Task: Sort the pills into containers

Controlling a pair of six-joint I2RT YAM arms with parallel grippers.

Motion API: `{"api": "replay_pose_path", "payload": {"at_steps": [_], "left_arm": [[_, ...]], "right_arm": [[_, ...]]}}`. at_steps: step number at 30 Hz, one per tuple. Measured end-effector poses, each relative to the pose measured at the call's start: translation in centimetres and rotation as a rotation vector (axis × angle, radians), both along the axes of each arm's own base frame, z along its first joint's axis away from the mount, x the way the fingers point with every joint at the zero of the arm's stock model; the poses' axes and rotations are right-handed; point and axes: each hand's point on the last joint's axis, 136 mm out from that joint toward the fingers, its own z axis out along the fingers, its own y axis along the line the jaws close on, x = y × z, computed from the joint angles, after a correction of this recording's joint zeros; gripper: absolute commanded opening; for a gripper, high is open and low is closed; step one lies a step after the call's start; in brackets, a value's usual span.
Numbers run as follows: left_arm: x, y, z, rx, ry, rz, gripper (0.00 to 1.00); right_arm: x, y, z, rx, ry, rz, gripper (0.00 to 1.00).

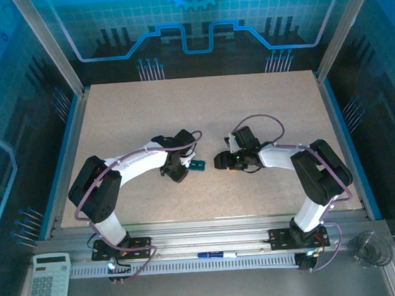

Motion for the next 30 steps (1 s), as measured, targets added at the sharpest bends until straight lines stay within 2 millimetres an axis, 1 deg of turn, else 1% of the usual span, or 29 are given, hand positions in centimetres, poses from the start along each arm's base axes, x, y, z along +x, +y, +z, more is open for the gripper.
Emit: {"api": "replay_pose_path", "payload": {"at_steps": [7, 18, 21, 23, 27, 30], "left_arm": [[0.1, -0.3, 0.7, -0.107, -0.061, 0.033, 0.00], [-0.1, -0.3, 1.0, -0.241, -0.174, 0.061, 0.00], [-0.2, -0.3, 1.3, -0.275, -0.218, 0.061, 0.00], [0.0, -0.4, 1.9, -0.297, -0.248, 0.060, 0.00], [0.8, -0.5, 3.9, -0.368, -0.333, 0.083, 0.00], [1.6, -0.9, 5.6, -0.417, -0.397, 0.089, 0.00]], "right_arm": [[0.0, 0.0, 0.0, -0.001, 0.001, 0.000, 0.58], [0.0, 0.0, 0.1, -0.004, 0.006, 0.000, 0.58], [0.0, 0.0, 0.2, -0.006, 0.009, 0.000, 0.58], [0.0, 0.0, 0.3, -0.007, 0.014, 0.001, 0.58], [0.3, 0.1, 0.9, -0.009, 0.014, 0.002, 0.58], [1.3, 0.2, 2.5, 0.005, -0.016, 0.000, 0.58]]}}
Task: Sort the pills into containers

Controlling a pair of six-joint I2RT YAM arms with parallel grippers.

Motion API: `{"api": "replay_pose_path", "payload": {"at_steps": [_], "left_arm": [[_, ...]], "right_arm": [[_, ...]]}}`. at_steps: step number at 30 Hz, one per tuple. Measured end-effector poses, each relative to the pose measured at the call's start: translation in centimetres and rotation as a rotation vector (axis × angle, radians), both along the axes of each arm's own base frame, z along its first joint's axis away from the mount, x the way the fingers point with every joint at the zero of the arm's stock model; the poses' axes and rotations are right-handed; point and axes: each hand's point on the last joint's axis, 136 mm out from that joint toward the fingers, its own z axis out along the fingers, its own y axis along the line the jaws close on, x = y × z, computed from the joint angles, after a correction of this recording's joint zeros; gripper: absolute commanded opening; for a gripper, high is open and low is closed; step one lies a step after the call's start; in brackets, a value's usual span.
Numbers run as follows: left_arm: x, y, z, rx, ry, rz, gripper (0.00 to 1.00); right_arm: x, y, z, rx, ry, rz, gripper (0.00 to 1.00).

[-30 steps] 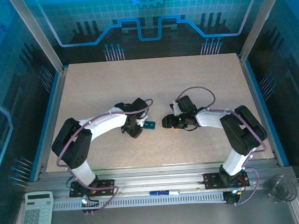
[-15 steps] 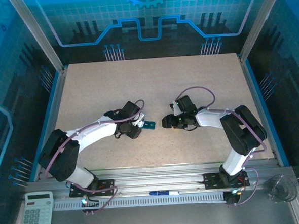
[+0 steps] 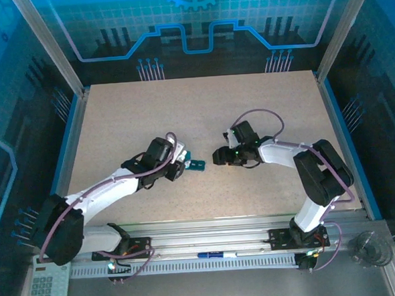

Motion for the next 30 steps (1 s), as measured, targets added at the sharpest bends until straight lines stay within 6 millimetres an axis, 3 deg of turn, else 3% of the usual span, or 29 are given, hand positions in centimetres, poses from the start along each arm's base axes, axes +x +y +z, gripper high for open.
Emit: {"api": "replay_pose_path", "payload": {"at_steps": [9, 18, 24, 30], "left_arm": [[2.2, -1.5, 5.1, -0.157, -0.208, 0.014, 0.00], [5.1, -4.2, 11.1, -0.346, -0.457, -0.025, 0.00], [7.2, -7.1, 12.8, -0.428, -0.538, -0.098, 0.00], [8.4, -9.7, 16.9, -0.530, -0.661, -0.203, 0.00]], "right_arm": [[3.6, -1.9, 6.0, 0.048, -0.107, -0.052, 0.60], [5.3, -6.5, 9.6, 0.006, -0.138, -0.142, 0.63], [6.1, -9.9, 10.8, -0.076, -0.148, -0.226, 0.68], [7.1, -12.5, 10.3, -0.165, -0.123, -0.281, 0.73]]}}
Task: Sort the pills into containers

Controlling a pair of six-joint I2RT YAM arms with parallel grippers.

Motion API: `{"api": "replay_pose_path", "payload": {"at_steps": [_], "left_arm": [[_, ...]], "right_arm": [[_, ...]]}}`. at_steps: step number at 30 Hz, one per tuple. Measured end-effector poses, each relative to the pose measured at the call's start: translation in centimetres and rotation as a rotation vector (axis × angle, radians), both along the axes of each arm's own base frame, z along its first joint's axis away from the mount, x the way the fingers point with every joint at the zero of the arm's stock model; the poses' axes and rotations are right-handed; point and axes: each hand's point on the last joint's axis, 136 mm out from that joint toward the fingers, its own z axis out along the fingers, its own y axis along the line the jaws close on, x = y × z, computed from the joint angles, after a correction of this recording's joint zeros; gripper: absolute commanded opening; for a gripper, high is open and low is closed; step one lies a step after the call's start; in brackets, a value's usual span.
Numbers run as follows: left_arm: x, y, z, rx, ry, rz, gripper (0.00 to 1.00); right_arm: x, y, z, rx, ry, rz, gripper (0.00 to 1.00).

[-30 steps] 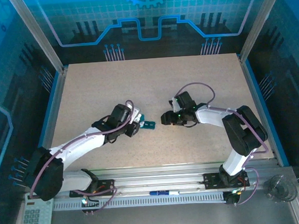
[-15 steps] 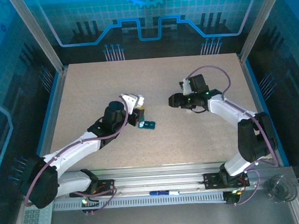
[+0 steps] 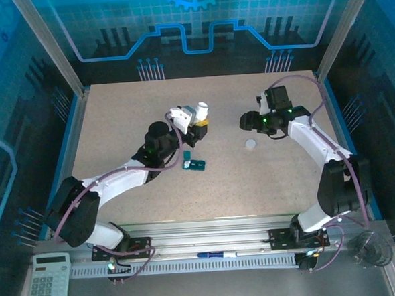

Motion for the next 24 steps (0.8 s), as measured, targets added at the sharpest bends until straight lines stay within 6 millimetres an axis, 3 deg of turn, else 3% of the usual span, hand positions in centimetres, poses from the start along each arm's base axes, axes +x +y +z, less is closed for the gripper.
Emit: {"api": "replay_pose_path", "payload": {"at_steps": [5, 8, 13, 19, 24], "left_arm": [[0.0, -1.1, 4.7, -0.071, -0.121, -0.074, 0.00], [-0.2, -1.4, 6.4, -0.103, -0.179, -0.112, 0.00], [-0.2, -1.9, 6.3, -0.121, -0.204, -0.161, 0.00], [0.2, -1.4, 6.4, -0.153, -0.218, -0.180, 0.00], [-0.1, -1.4, 6.3, -0.166, -0.223, -0.199, 0.00]], "right_arm": [[0.8, -1.2, -2.7, -0.070, 0.088, -0.020, 0.73], [1.3, -1.4, -4.7, -0.106, 0.152, -0.019, 0.73], [1.8, -1.2, -7.3, -0.184, 0.232, 0.008, 0.73], [1.7, 0.1, -9.0, -0.273, 0.281, 0.069, 0.73], [1.2, -0.5, -10.3, -0.316, 0.325, 0.069, 0.72]]}}
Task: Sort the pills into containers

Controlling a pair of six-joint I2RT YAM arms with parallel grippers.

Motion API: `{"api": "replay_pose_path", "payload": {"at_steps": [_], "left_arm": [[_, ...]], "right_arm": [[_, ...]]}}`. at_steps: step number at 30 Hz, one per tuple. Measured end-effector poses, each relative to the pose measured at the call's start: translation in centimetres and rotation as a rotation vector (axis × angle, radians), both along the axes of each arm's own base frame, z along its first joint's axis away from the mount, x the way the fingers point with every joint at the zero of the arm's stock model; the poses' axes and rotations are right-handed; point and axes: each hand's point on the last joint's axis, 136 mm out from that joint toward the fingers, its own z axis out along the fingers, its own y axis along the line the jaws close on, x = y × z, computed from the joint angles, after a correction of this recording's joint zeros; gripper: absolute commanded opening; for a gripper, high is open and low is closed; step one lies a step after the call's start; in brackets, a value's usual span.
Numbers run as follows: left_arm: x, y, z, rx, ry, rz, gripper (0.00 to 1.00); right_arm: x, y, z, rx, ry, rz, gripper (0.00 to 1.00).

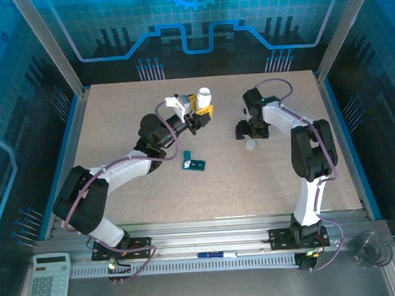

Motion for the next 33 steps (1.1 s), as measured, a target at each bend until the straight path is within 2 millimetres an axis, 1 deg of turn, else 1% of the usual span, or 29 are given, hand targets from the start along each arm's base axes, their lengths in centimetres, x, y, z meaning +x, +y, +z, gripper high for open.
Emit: {"api": "replay_pose_path", "payload": {"at_steps": [4, 10, 20, 30, 33], "left_arm": [[-0.2, -0.2, -0.3, 0.006, 0.002, -0.018, 0.00], [-0.2, -0.4, -0.7, 0.010, 0.010, -0.031, 0.00], [-0.2, -0.7, -1.3, 0.008, 0.036, -0.049, 0.00], [-0.2, -0.8, -2.1, 0.017, 0.052, -0.053, 0.00], [-0.2, -0.8, -2.3, 0.018, 0.055, -0.053, 0.00]], "right_arm": [[-0.2, -0.3, -0.8, -0.022, 0.023, 0.000, 0.71], [-0.3, -0.5, -1.3, -0.033, 0.032, 0.003, 0.68], [-0.9, -0.7, -3.0, -0.047, 0.069, 0.006, 0.64], [-0.8, -0.9, -3.4, -0.056, 0.070, 0.009, 0.58], [-0.8, -0.9, -3.4, -0.060, 0.069, 0.009, 0.54]]}}
